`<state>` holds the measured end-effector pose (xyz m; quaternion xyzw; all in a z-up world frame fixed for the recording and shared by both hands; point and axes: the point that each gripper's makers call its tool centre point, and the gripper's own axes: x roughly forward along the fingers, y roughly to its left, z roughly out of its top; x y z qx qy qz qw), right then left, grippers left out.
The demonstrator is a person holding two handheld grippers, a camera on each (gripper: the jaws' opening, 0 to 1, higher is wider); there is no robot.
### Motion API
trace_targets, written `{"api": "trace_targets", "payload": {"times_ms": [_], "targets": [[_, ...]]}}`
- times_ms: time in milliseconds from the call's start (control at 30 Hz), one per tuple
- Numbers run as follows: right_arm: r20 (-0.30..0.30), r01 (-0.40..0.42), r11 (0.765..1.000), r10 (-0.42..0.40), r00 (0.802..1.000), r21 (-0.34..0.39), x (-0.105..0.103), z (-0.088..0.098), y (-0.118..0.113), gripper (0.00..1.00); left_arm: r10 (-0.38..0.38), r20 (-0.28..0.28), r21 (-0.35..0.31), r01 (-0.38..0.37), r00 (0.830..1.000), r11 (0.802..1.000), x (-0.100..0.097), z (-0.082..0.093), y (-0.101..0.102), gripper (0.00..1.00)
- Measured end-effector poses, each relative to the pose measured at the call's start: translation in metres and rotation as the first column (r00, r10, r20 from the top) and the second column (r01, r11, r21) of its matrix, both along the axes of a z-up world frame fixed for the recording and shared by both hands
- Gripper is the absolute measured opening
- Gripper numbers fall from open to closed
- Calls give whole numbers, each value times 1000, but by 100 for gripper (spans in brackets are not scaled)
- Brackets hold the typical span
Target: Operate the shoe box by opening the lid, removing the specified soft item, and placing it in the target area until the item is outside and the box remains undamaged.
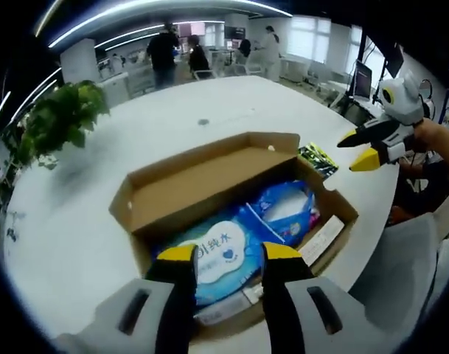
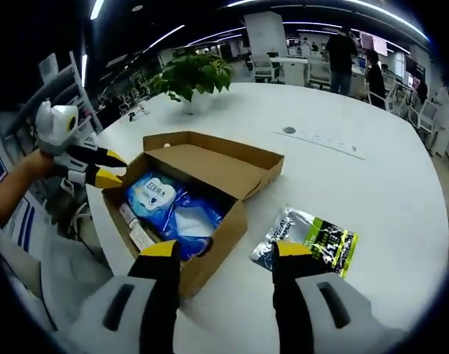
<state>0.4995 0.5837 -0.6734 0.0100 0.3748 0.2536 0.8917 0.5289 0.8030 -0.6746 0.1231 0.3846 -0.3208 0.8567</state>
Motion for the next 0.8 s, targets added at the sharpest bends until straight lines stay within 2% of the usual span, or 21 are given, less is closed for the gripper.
{"api": "trace_targets", "payload": {"times_ms": [500, 800], "targets": [[12, -72, 997, 72, 997, 40, 7, 2, 46, 42, 99, 5, 14, -99, 995, 995, -6, -2, 42, 32], [13, -116, 992, 116, 993, 58, 11, -3, 70, 37, 157, 3, 24, -157, 988, 987, -7, -8, 67, 31]]}}
